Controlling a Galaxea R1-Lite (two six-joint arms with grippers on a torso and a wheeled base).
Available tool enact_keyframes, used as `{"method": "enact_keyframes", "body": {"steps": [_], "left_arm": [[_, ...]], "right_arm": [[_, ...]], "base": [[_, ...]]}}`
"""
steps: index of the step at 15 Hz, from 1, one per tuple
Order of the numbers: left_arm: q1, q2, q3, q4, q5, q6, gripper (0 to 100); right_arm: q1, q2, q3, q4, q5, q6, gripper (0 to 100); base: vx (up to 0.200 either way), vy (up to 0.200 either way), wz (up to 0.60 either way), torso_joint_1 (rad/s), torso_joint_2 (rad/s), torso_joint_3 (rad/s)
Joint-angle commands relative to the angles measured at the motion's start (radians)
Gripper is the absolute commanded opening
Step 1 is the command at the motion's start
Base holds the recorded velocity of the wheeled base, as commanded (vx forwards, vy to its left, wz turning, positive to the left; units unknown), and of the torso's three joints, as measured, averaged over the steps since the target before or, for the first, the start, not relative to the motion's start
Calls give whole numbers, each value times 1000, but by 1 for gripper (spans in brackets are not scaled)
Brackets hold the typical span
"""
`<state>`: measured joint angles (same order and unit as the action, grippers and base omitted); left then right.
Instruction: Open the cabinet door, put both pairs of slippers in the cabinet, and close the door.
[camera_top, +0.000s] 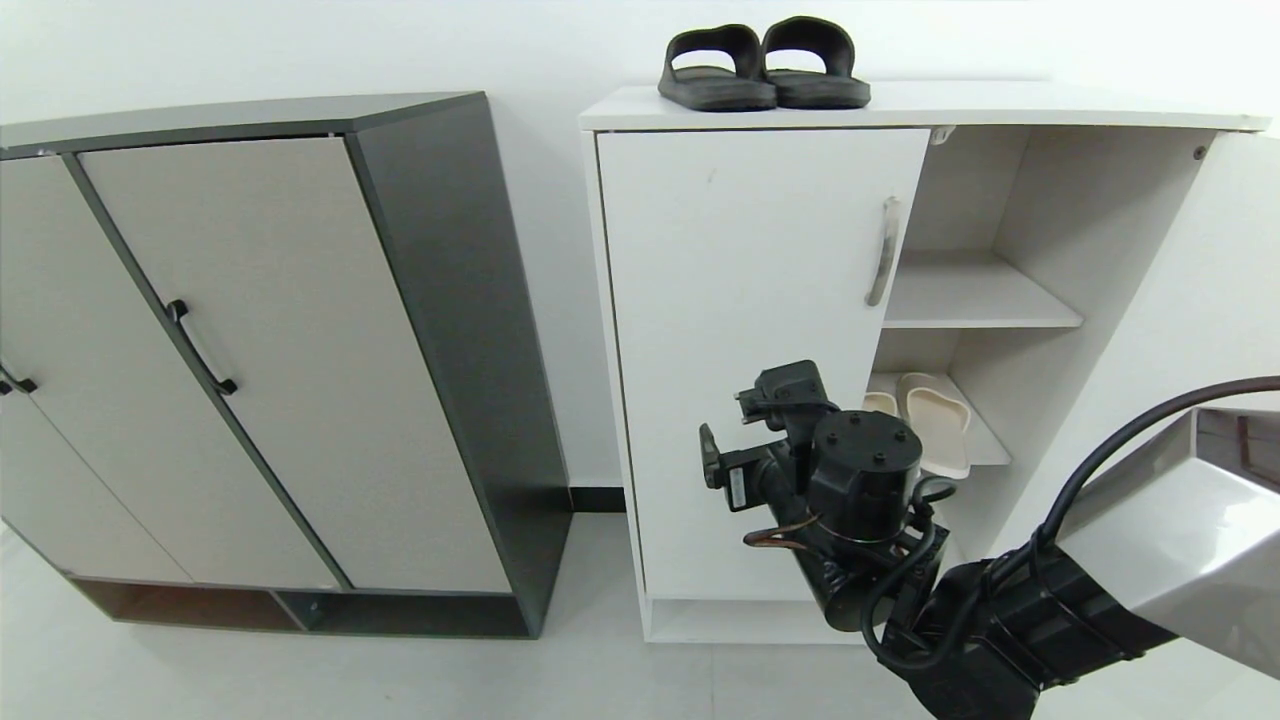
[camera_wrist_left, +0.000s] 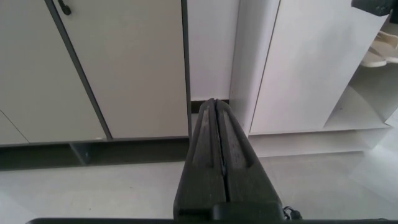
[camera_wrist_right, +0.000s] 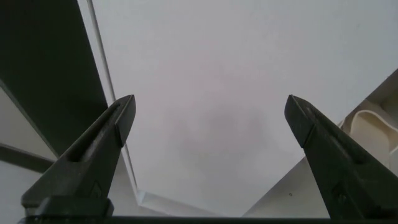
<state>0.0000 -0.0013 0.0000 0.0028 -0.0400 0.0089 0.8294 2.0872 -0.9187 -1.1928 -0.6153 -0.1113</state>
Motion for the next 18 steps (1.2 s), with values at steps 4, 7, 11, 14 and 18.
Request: {"method": "enact_keyframes", "body": {"steps": [4, 7, 11, 14, 18], "left_arm": [[0, 1, 0, -1, 0, 0, 0], [0, 1, 0, -1, 0, 0, 0], [0, 1, 0, -1, 0, 2, 0], [0, 1, 0, -1, 0, 2, 0], [0, 1, 0, -1, 0, 2, 0]], "right_arm": [[-3, 4, 0, 1, 0, -1, 100], [-3, 5, 0, 1, 0, -1, 100], [-3, 4, 3, -2, 0, 1, 100], [-12, -3, 27, -5, 0, 2, 100], [-12, 5, 52, -37, -4, -1, 100]], "base": [[0, 0, 0, 13, -201, -292], [0, 0, 0, 46, -510, -362], [0, 0, 0, 113, -464, -351], [0, 0, 0, 136, -461, -328], [0, 0, 0, 168, -484, -316]]}}
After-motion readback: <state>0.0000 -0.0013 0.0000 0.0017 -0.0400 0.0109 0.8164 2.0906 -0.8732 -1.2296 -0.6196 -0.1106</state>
